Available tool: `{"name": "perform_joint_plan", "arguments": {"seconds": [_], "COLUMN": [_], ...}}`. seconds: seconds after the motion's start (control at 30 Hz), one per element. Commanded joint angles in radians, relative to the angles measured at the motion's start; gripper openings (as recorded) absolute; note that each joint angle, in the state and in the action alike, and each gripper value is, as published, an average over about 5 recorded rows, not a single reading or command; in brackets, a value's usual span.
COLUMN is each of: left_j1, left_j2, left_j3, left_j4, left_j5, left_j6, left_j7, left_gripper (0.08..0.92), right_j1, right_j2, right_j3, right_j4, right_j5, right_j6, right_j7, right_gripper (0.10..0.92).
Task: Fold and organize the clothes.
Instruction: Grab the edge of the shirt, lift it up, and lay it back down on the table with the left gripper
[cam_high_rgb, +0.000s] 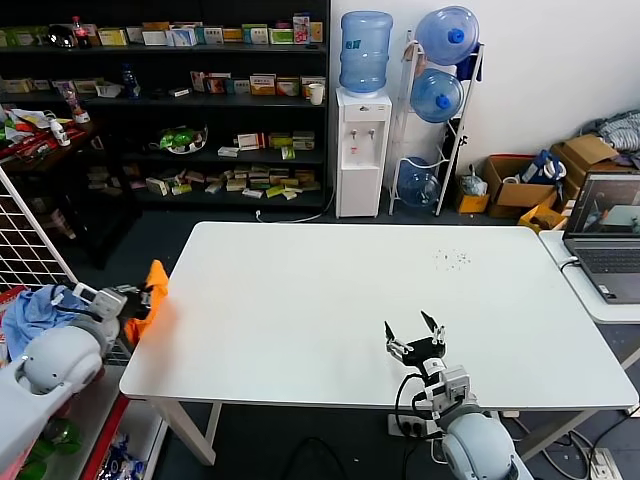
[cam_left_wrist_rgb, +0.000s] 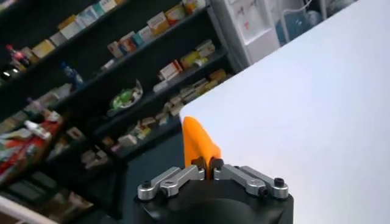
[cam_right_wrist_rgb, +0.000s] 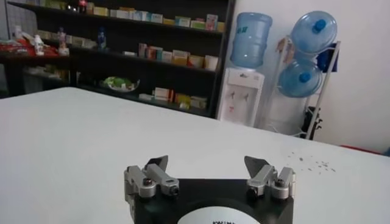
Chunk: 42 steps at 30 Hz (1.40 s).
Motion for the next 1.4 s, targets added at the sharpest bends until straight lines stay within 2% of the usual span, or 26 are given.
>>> {"name": "perform_joint_plan", "arguments": {"seconds": [0.03, 0.17, 0.57, 0.87, 0.97, 1.13, 1.23, 1.4], "left_j1": [0.015, -0.002, -0.062, -0.094, -0.098, -0.088, -0.077, -0.049], "left_j2": [-0.204, -0.337, -0.852, -1.114, -1.161, -1.164, -1.140, -1.056], "left_j3": [0.045, 0.086, 0.175, 0.214, 0.225, 0.254, 0.261, 0.260], "left_j4": [-0.177, -0.130, 0.104, 0.275, 0.310, 0.312, 0.285, 0.225], "left_j5": [-0.277, -0.267, -0.034, 0.072, 0.063, 0.020, -0.031, -0.059], "left_j6": [0.089, 0.072, -0.047, -0.198, -0.262, -0.380, -0.423, -0.514], "left_j7": [-0.191, -0.224, -0.247, -0.270, -0.264, -0.221, -0.194, -0.128], "left_gripper": [0.130, 0.130, 0.130, 0.130, 0.130, 0.130, 0.166, 0.308], "right_j1": [-0.011, -0.018, -0.073, -0.106, -0.116, -0.124, -0.123, -0.118], "right_j2": [-0.011, -0.024, -0.059, -0.072, -0.072, -0.071, -0.070, -0.063], "right_j3": [0.011, 0.025, 0.110, 0.165, 0.176, 0.189, 0.190, 0.184], "right_j4": [-0.006, -0.008, 0.002, 0.013, 0.017, 0.022, 0.023, 0.027], "right_j5": [-0.007, -0.009, 0.004, 0.015, 0.016, 0.022, 0.027, 0.029], "right_j6": [0.008, 0.021, 0.051, 0.052, 0.052, 0.051, 0.048, 0.046], "right_j7": [-0.013, -0.025, -0.046, -0.045, -0.043, -0.037, -0.035, -0.038], "right_gripper": [0.823, 0.823, 0.823, 0.823, 0.823, 0.823, 0.823, 0.823]}}
